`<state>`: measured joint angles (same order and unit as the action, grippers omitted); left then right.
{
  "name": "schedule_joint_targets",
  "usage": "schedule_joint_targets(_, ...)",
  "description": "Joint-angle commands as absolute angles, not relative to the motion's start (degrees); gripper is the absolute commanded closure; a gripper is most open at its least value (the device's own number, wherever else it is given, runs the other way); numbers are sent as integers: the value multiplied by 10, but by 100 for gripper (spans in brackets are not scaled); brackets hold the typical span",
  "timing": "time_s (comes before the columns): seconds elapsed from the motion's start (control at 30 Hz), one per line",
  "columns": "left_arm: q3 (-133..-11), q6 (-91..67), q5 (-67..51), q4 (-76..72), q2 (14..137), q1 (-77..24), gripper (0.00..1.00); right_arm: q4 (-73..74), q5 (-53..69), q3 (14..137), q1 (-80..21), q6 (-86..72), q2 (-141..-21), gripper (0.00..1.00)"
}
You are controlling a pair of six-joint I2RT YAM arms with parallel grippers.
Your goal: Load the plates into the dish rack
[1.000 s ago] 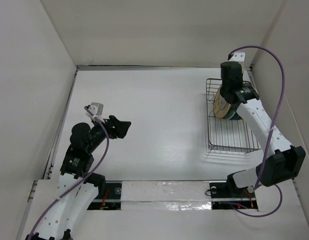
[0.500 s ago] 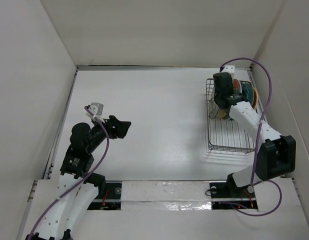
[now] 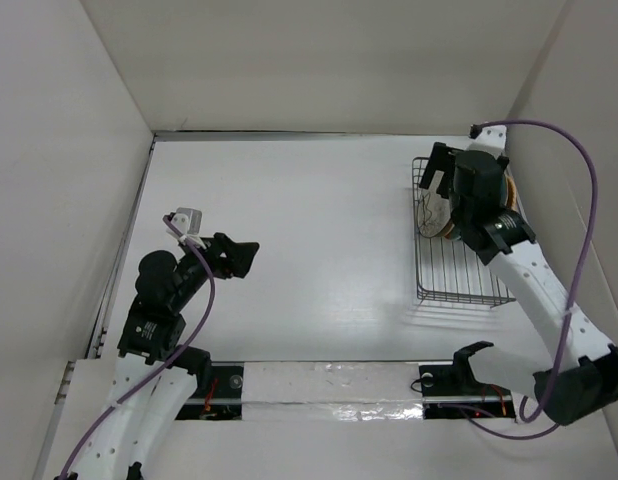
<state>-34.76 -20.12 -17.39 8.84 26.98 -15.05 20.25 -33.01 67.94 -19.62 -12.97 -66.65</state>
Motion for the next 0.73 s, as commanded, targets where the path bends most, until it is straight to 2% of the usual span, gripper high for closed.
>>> schedule_joint_targets(0.0,-367,-195,-160,60,261,-154,25,189,-330,713,-237,-134,-616,1)
schedule_joint_targets(0.07,-367,-197,-156,59,261,-154,25,190,-331,714,-262,-132,-595,1)
schedule_joint_targets(0.13,-367,-200,-154,56,262,-154,25,184,-290,706,-303,-128,-563,8)
schedule_joint_targets(0.2,-372,-200,-153,55,264,-154,25,166,-245,682,-350,-141,-541,44)
schedule_joint_targets(0.23,-375,-200,-151,56,264,-154,25,156,-186,671,-368,-141,-520,61)
schedule_joint_targets(0.27,-381,-199,-149,58,262,-154,25,137,-157,660,-386,-142,-512,85)
schedule_joint_targets(0.33,-400,-196,-140,59,258,-154,25,120,-94,631,-432,-155,-491,93)
schedule_joint_targets(0.43,-428,-193,-134,58,258,-154,26,68,-21,586,-458,-189,-464,92)
schedule_joint_targets(0.53,-450,-193,-126,59,265,-154,26,37,31,564,-468,-199,-439,74)
schedule_joint_targets(0.57,-453,-192,-127,59,267,-154,27,41,32,557,-468,-193,-432,63)
schedule_joint_targets(0.67,-461,-198,-133,60,267,-154,27,59,5,546,-474,-176,-427,46)
schedule_joint_targets(0.7,-462,-200,-133,60,266,-154,27,57,4,541,-474,-171,-419,44)
